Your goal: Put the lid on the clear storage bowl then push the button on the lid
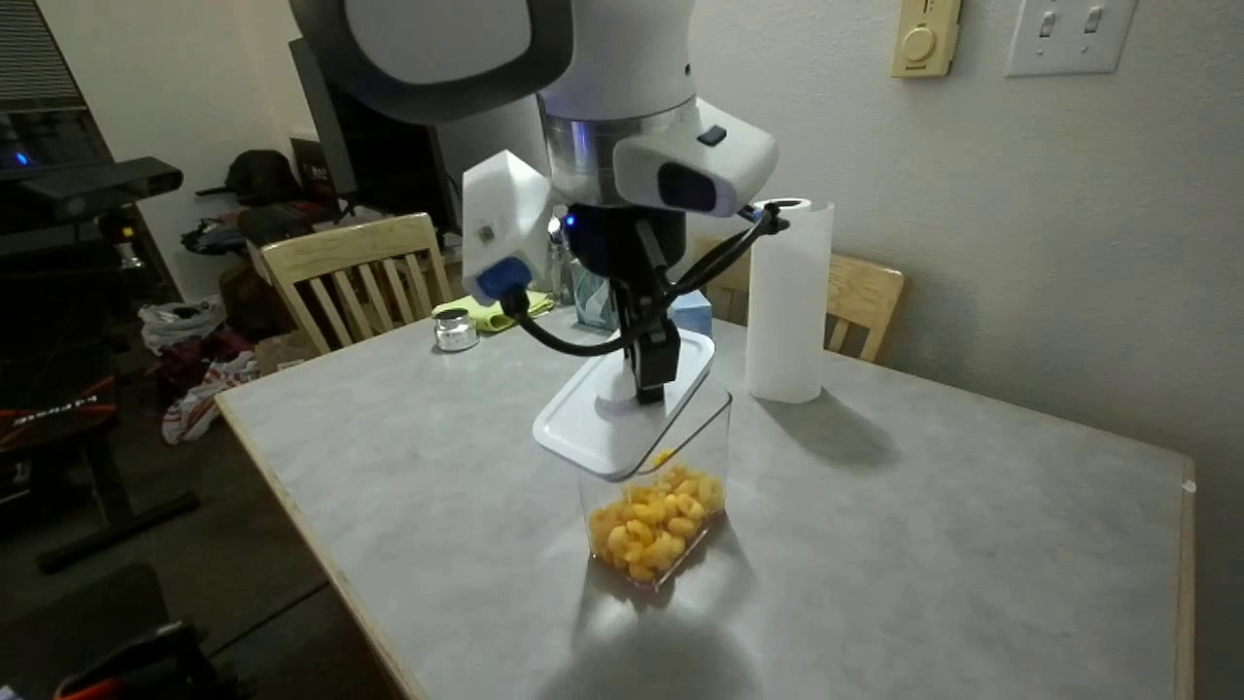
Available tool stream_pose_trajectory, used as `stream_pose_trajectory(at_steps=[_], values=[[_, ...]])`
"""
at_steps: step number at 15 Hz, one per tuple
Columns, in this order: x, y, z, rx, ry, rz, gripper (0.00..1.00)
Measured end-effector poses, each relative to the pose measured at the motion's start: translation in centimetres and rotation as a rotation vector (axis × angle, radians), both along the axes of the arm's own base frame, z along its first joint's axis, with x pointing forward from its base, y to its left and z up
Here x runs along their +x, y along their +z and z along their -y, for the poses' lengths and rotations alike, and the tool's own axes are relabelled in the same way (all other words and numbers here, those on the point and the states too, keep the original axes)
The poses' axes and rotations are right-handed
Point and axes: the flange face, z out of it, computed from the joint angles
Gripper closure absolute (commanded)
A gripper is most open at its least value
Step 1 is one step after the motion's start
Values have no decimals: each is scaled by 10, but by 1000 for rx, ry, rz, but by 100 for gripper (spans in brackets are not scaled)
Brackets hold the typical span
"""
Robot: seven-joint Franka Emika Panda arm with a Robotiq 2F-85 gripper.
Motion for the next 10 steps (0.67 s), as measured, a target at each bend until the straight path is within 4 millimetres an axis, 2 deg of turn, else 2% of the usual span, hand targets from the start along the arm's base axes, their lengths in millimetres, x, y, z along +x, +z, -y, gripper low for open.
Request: stream_pose_trajectory(at_steps=[5, 10], values=[[13, 6, 11, 27, -34, 40, 75], [22, 0, 29, 34, -30, 60, 75]])
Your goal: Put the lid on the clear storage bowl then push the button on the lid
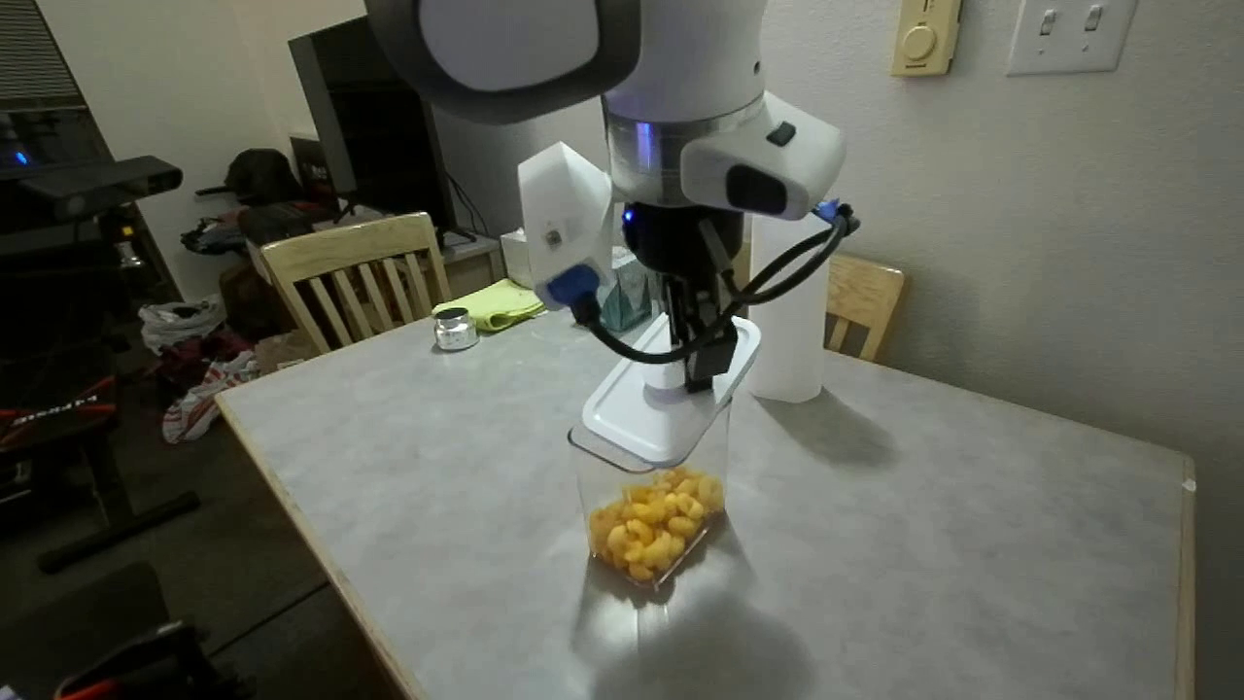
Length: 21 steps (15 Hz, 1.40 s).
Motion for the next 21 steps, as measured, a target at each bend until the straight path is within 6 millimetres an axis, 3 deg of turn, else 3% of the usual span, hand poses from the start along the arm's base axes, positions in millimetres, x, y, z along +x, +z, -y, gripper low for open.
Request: stream_pose_trajectory(at_steps=[4, 10, 21], values=[[14, -5, 7, 26, 48, 23, 75], [36, -2, -7, 89, 133, -7, 75], [33, -17, -15, 126, 150, -53, 75]])
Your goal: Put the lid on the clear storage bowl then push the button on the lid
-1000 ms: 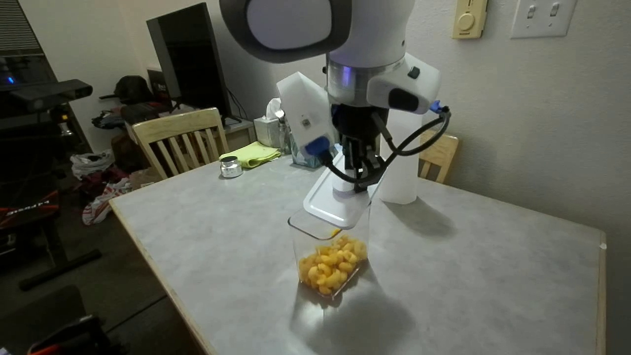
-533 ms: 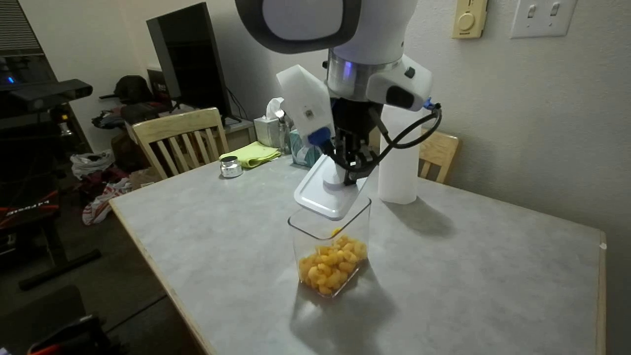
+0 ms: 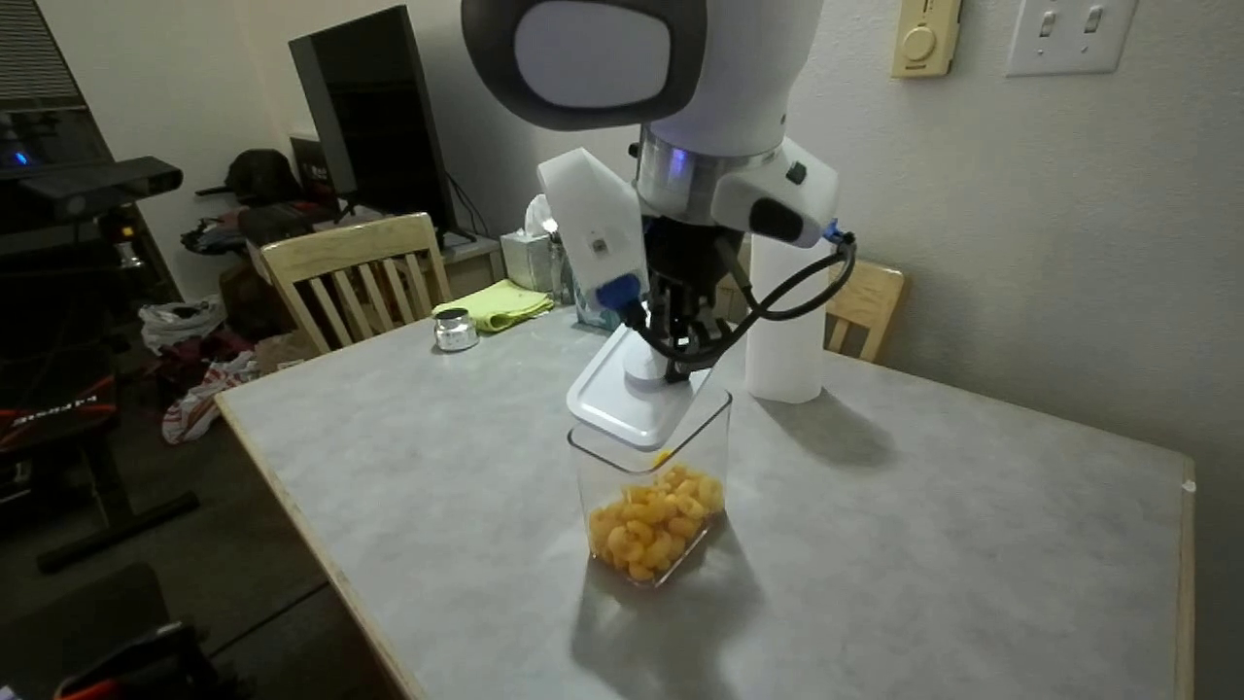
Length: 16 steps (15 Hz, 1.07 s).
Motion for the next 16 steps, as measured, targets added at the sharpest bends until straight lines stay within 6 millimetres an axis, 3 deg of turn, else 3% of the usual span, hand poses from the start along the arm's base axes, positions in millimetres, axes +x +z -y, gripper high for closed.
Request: stream_pose_trajectory(at_steps=[16], values=[[-13, -13, 7, 4, -51, -49, 75]])
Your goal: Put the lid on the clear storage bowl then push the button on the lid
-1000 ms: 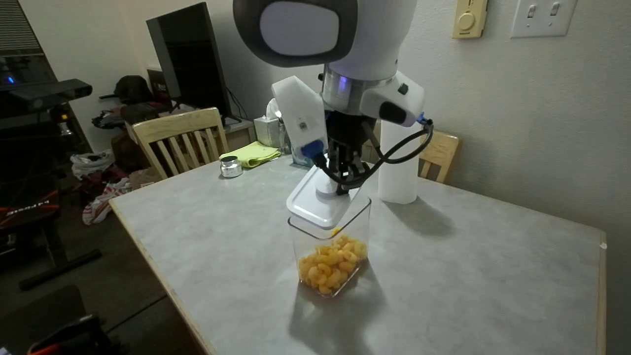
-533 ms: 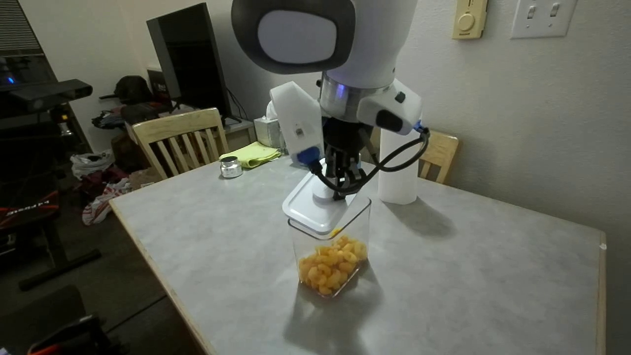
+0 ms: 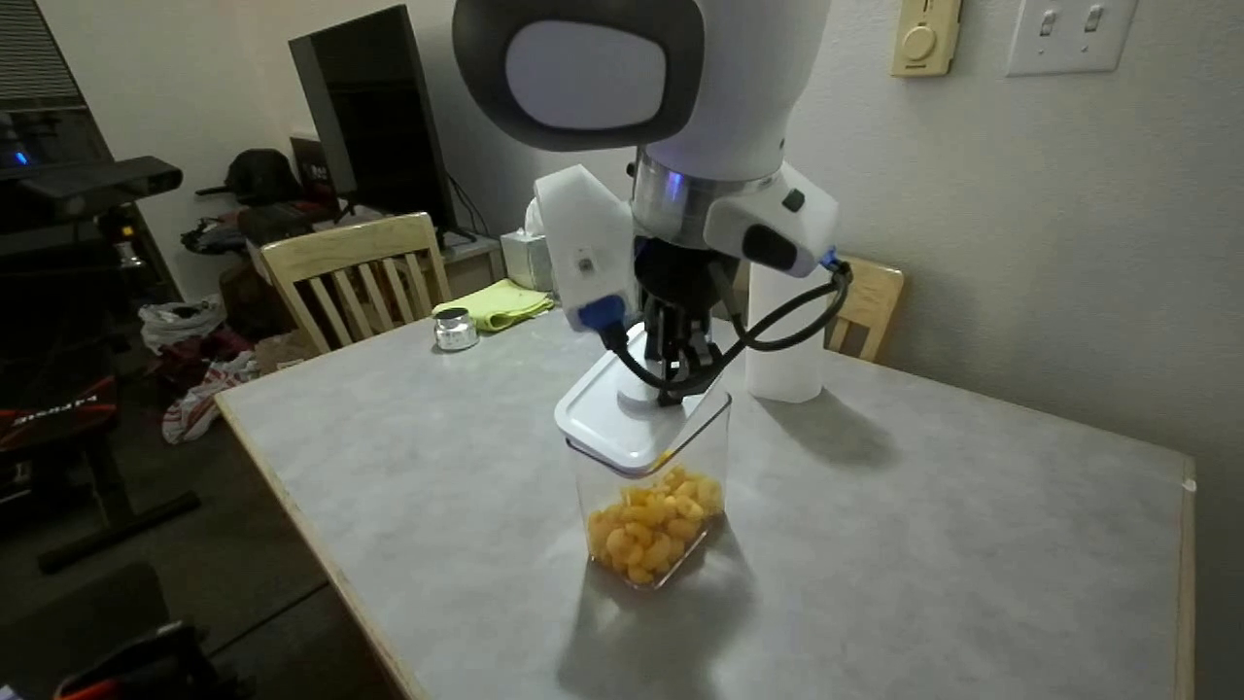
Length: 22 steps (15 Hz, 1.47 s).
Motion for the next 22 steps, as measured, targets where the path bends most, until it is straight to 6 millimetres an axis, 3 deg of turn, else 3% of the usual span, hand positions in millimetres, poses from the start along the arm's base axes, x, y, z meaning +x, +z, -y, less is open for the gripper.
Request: stream_pose_trajectory(at_steps=[13, 22], values=[[0, -11, -10, -2, 29, -42, 75], [1, -10, -14, -118, 12, -148, 75]])
